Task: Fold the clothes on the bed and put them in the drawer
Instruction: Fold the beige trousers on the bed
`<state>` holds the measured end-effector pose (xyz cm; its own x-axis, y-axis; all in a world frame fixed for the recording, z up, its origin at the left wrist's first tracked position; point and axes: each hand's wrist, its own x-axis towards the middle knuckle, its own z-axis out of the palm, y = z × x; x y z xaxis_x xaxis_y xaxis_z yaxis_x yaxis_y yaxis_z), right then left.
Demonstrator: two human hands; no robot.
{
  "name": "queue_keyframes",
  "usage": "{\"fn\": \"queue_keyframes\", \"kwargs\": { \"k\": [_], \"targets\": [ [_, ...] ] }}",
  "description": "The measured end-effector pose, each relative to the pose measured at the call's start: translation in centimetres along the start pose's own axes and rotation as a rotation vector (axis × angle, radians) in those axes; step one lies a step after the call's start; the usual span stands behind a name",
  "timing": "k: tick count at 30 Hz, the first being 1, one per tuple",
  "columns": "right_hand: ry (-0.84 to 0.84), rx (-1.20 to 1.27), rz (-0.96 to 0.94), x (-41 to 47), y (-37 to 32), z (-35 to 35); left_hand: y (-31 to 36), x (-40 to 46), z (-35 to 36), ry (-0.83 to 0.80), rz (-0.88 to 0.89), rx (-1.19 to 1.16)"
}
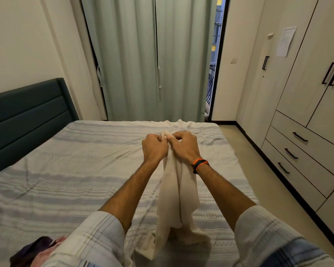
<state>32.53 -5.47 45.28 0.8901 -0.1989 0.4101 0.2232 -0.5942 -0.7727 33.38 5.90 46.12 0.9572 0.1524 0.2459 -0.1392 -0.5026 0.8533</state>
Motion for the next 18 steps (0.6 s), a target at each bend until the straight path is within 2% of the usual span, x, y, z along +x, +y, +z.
{"fn": "queue_keyframes", "kwargs": {
  "k": [9, 14, 18],
  "targets": [
    [-0.120, -0.116, -0.131, -0.2, 0.2, 0.1, 0.6, 0.5, -0.3, -0.081, -0.212, -0.219],
    [-0.111, -0.225, -0.115, 0.2, 0.8, 0.6, 0.1, 0.5, -0.8, -0.240, -0.233, -0.355],
    [-0.067, -0.308, -0.091, 0.2, 1.0, 1.1, 0.0, 0.1, -0.9, -0.301, -0.223, -0.344]
  ]
}}
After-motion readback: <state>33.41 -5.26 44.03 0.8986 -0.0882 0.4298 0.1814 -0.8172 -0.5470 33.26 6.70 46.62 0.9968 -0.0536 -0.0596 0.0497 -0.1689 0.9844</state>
